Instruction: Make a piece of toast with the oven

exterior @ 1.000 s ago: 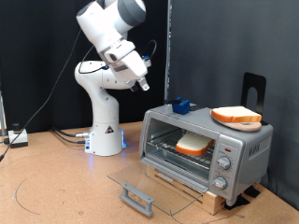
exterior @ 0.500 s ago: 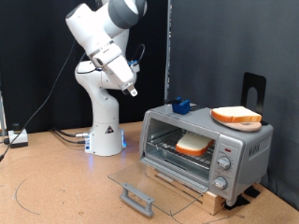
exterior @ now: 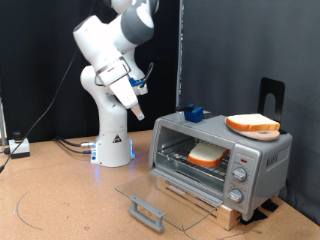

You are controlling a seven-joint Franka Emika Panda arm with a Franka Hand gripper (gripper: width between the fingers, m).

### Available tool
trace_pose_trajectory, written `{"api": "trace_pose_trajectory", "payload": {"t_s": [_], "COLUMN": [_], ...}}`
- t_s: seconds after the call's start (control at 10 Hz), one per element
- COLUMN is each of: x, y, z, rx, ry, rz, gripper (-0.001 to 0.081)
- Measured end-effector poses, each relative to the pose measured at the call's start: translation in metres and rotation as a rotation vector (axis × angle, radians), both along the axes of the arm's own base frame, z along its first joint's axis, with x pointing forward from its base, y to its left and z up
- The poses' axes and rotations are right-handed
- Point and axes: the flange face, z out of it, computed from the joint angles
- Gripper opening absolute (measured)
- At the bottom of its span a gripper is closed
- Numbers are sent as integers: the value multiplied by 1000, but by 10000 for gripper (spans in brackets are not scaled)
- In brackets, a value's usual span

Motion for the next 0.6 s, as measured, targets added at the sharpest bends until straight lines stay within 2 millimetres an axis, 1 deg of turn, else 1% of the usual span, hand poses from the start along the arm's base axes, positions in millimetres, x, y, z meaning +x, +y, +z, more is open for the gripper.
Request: {"api": "trace_pose_trajectory", "payload": {"t_s": [0.2,0.3,0.4,0.5,0.6], "x": [0,0,-1,-3,3], "y": [2,3,4,3,-3], "z": [-1,-2,-3,-2,4], "rx": [24,58,87,103,96], "ry": [88,159,252,367,286], "rz": [-114,-218,-306,-356,-327], "gripper": [805,805,805,805,805]}}
